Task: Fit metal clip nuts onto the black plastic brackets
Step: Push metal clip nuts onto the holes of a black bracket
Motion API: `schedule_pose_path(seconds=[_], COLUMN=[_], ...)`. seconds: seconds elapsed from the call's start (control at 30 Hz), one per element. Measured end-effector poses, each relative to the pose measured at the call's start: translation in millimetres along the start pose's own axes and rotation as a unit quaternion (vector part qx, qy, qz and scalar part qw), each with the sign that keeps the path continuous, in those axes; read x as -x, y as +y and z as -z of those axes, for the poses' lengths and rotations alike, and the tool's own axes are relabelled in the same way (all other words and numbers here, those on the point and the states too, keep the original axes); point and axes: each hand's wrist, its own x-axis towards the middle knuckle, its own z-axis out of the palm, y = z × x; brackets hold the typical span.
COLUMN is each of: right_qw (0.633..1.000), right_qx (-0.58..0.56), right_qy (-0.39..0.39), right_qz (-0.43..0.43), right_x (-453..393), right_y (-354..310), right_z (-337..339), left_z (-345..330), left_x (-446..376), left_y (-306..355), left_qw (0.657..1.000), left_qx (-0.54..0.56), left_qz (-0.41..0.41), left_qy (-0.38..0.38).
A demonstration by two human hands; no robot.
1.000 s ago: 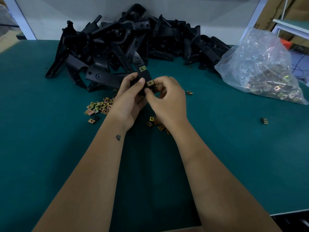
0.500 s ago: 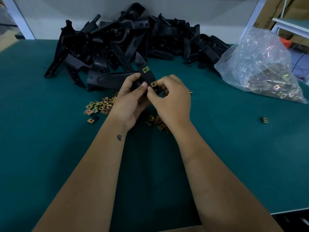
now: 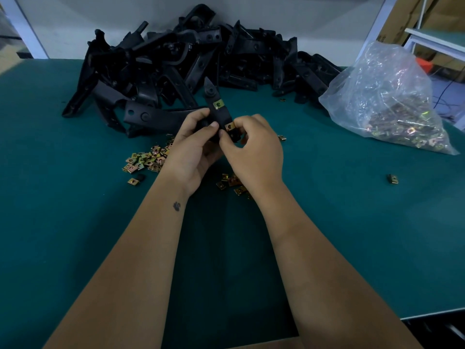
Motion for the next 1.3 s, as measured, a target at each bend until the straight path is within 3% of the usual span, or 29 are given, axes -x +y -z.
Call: schedule_pose_path(seconds=[0.2, 0.3, 0.43, 0.53, 0.6, 0.73, 0.87, 0.97, 1.03, 1.17, 1.3], right_qw=[0.998, 0.996, 0.97, 0.955, 0.947, 0.908, 0.8, 0.7, 0.662, 0.691, 0.715], right_qx=[-0.042, -0.075, -0.192, -0.234, -0.259, -0.316, -0.411, -0.481, -0.477, -0.367, -0.227], right_qy=[0.02, -0.002, -0.049, -0.067, -0.049, 0.108, 0.342, 0.464, 0.527, 0.571, 0.538], right_qz=[-0.035, -0.053, -0.144, -0.17, -0.181, -0.252, -0.273, -0.254, -0.236, -0.251, -0.384], right_x=[-1.1, -1.7, -7.1, -6.9, -5.0, 2.2, 29.5, 59.5, 87.7, 167.2, 247.4], right_y=[-2.2, -8.2, -10.5, -0.1, 7.3, 27.9, 56.2, 73.4, 87.9, 115.3, 137.2], right_z=[7.8, 7.8, 15.3, 34.9, 52.9, 107.1, 186.3, 237.2, 270.9, 334.7, 374.8], left_z=[0.2, 3.3, -2.7, -26.9, -53.6, -122.6, -212.6, -273.7, -300.2, -313.5, -290.2], left_x=[3.3, 2.2, 0.0, -0.1, -0.9, 8.1, 50.0, 103.3, 144.2, 202.5, 221.5], left_y=[4.8, 5.8, 6.0, 4.5, 5.9, -1.0, -39.7, -90.3, -122.6, -170.8, -211.0], left_qw=[0.975, 0.965, 0.956, 0.961, 0.974, 0.999, 0.995, 0.98, 0.961, 0.909, 0.872], left_qx=[0.0, -0.019, 0.008, 0.021, 0.031, -0.016, -0.005, 0.023, 0.035, 0.012, -0.111], left_qz=[-0.119, -0.139, -0.129, -0.103, -0.073, -0.035, 0.055, 0.139, 0.206, 0.316, 0.33], left_qy=[0.186, 0.222, 0.265, 0.254, 0.212, 0.038, -0.081, -0.144, -0.184, -0.273, -0.344])
